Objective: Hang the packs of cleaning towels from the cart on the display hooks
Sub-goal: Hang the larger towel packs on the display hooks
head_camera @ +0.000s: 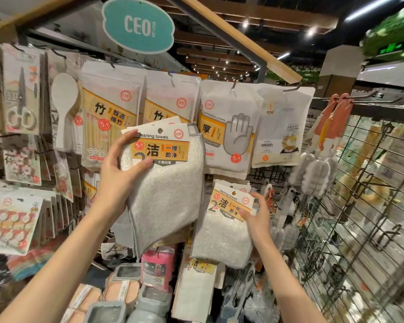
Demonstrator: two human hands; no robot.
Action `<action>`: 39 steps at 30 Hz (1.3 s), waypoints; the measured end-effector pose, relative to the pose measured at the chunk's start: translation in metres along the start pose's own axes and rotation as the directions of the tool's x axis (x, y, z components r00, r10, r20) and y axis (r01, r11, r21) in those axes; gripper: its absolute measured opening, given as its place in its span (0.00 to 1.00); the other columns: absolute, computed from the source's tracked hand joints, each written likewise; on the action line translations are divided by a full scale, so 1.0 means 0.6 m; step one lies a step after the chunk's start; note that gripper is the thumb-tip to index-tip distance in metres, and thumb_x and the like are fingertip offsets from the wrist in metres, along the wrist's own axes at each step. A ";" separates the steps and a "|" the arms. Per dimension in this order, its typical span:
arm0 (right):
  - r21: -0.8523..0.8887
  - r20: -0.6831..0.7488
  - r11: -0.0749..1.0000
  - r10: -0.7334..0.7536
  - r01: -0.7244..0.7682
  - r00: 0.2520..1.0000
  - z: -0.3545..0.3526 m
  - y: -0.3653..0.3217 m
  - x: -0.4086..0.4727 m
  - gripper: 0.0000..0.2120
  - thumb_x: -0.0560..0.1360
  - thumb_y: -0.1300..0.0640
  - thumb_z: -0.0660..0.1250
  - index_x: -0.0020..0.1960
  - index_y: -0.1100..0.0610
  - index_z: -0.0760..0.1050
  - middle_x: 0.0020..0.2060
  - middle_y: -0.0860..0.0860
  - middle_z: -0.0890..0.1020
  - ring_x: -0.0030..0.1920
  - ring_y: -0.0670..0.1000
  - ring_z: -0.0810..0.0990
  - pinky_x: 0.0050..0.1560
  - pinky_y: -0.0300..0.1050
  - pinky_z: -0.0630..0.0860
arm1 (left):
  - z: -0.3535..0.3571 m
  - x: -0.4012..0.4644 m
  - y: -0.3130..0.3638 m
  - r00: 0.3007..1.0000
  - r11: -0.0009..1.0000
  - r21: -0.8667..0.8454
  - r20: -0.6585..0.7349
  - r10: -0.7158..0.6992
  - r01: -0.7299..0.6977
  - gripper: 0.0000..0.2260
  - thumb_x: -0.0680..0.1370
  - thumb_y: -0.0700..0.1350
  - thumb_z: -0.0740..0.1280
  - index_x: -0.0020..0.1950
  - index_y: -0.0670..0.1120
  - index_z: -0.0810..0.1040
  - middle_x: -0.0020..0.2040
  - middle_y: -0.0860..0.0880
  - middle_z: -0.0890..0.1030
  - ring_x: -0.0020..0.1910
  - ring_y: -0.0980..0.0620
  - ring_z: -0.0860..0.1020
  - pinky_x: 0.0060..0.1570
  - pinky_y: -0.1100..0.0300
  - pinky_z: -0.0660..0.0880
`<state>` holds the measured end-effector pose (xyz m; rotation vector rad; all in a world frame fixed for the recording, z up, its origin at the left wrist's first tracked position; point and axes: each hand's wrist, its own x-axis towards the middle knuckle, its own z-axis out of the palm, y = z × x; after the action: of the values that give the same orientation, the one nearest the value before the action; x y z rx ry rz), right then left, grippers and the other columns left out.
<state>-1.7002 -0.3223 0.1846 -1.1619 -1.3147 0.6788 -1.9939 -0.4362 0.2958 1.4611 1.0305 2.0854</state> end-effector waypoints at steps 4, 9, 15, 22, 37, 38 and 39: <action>0.044 0.001 0.999 0.013 -0.013 1.000 0.006 0.007 0.012 0.25 0.70 0.73 0.68 0.58 0.49 0.72 0.54 0.45 0.75 0.53 0.44 0.74 0.44 0.31 0.75 | 0.007 0.003 -0.007 1.000 1.000 -0.001 -0.002 0.012 -0.012 0.28 0.71 0.34 0.73 0.59 0.64 0.76 0.59 0.63 0.78 0.61 0.54 0.77 0.64 0.48 0.72; -0.024 -0.033 0.999 0.027 -0.028 0.999 0.018 0.011 0.041 0.24 0.69 0.72 0.70 0.61 0.54 0.74 0.57 0.52 0.74 0.56 0.49 0.73 0.51 0.41 0.73 | 0.009 0.004 -0.013 0.999 0.999 0.035 0.011 0.031 -0.031 0.27 0.70 0.35 0.74 0.59 0.65 0.76 0.59 0.64 0.78 0.62 0.56 0.76 0.66 0.47 0.70; -0.143 -0.064 0.989 0.016 -0.025 0.998 0.031 0.011 0.066 0.24 0.69 0.70 0.71 0.62 0.54 0.75 0.53 0.52 0.70 0.53 0.48 0.71 0.52 0.39 0.70 | 0.002 0.000 -0.026 1.000 0.998 0.063 0.014 0.023 -0.024 0.29 0.69 0.38 0.75 0.61 0.66 0.75 0.62 0.63 0.77 0.63 0.58 0.75 0.65 0.49 0.70; -0.177 -0.054 0.984 0.009 -0.018 0.999 0.030 0.008 0.070 0.23 0.70 0.67 0.72 0.63 0.54 0.74 0.55 0.54 0.70 0.55 0.48 0.70 0.55 0.36 0.65 | 0.004 -0.005 -0.023 1.000 0.991 0.135 0.023 0.005 -0.008 0.34 0.67 0.43 0.77 0.64 0.72 0.68 0.62 0.72 0.73 0.64 0.70 0.69 0.62 0.62 0.65; 0.108 0.088 0.970 -0.230 0.220 0.969 -0.008 -0.177 -0.016 0.12 0.74 0.59 0.69 0.56 0.48 0.77 0.57 0.49 0.76 0.55 0.38 0.75 0.59 0.40 0.74 | 0.037 -0.026 -0.022 0.999 0.988 0.157 0.036 -0.002 -0.004 0.30 0.67 0.42 0.78 0.62 0.64 0.72 0.60 0.68 0.75 0.63 0.65 0.71 0.68 0.49 0.67; 0.127 0.116 0.966 -0.241 0.226 0.964 -0.005 -0.195 -0.023 0.12 0.75 0.59 0.68 0.57 0.49 0.77 0.57 0.47 0.77 0.56 0.39 0.75 0.57 0.41 0.74 | 0.039 -0.028 -0.019 0.999 0.987 0.159 0.044 0.004 -0.011 0.30 0.67 0.41 0.78 0.61 0.65 0.72 0.60 0.69 0.75 0.62 0.66 0.72 0.68 0.48 0.67; 0.145 0.143 0.965 -0.241 0.221 0.960 -0.002 -0.210 -0.030 0.12 0.75 0.58 0.68 0.58 0.49 0.77 0.57 0.46 0.77 0.57 0.40 0.76 0.56 0.42 0.74 | 0.041 -0.030 -0.016 0.999 0.987 0.161 0.049 0.004 -0.012 0.30 0.67 0.41 0.77 0.60 0.67 0.72 0.59 0.70 0.74 0.62 0.66 0.72 0.68 0.47 0.67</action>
<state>-1.7301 -0.3810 0.2939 -0.8474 -1.4923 0.6834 -1.9654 -0.4336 0.2816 1.5865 1.2002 2.0014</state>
